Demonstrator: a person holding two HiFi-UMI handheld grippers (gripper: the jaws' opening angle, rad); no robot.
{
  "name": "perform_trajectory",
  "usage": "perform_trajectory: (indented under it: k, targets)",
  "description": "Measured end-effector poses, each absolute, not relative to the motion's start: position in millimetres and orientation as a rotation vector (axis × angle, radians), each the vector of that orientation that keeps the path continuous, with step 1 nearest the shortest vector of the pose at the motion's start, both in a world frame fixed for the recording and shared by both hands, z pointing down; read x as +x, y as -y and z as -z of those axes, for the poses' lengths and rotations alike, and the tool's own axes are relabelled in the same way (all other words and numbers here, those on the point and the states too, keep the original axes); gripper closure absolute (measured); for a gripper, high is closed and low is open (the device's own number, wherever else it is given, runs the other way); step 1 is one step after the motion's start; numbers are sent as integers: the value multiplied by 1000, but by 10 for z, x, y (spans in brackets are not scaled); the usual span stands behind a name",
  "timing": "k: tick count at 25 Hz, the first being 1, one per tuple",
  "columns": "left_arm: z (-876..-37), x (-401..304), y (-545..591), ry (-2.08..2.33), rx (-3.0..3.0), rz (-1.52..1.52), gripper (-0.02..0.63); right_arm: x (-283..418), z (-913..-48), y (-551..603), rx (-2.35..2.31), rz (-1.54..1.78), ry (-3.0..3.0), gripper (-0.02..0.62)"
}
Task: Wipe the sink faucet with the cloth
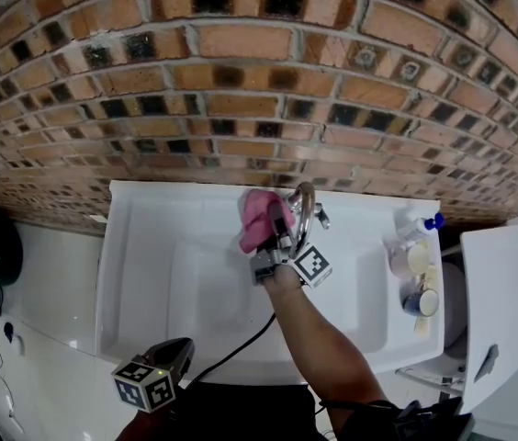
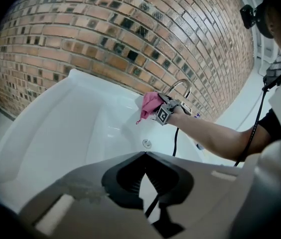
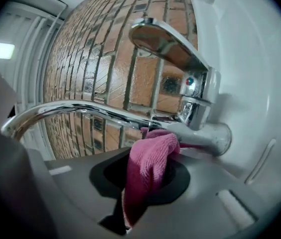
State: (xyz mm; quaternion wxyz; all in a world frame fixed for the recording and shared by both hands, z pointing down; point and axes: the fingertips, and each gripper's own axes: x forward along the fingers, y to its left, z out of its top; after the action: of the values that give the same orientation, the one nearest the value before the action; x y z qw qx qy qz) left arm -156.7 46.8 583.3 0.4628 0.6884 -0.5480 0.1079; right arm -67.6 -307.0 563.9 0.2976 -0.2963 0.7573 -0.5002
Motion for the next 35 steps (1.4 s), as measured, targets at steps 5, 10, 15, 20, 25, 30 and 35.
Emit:
perform_trajectory:
  k: [5,10,15,20,25,30,35]
  targets:
    - [-5811,-1510,-439,1338,1714,-278,602,-670,-5487,2978,-666,1313,-2004,531]
    - [-5775,-1460,-460,1335,1736,-281,602,-473,-5337,2842,-623,1278,-2013,532]
    - [-5664,-1335,-423,1310,1797,-260,601,-224,-5279,2629,-653,1253,-2096,532]
    - [-5568,-1258,-322,1268,1875,-218,601,29,-5246,2317,-725,1266,-2175,532]
    - [-5464,-1164,-271,1171,1965,-201,602,231,-5086,1953,-809,1243,-2252,532]
    - [-5417,-1066,-173,1100,2044,-208,601,406,-4918,1641,-948,1172,-2411,532]
    - [-5262,-912,-131,1113,2084,-139,602,537,-4843,1221,-961,1234,-2490,532]
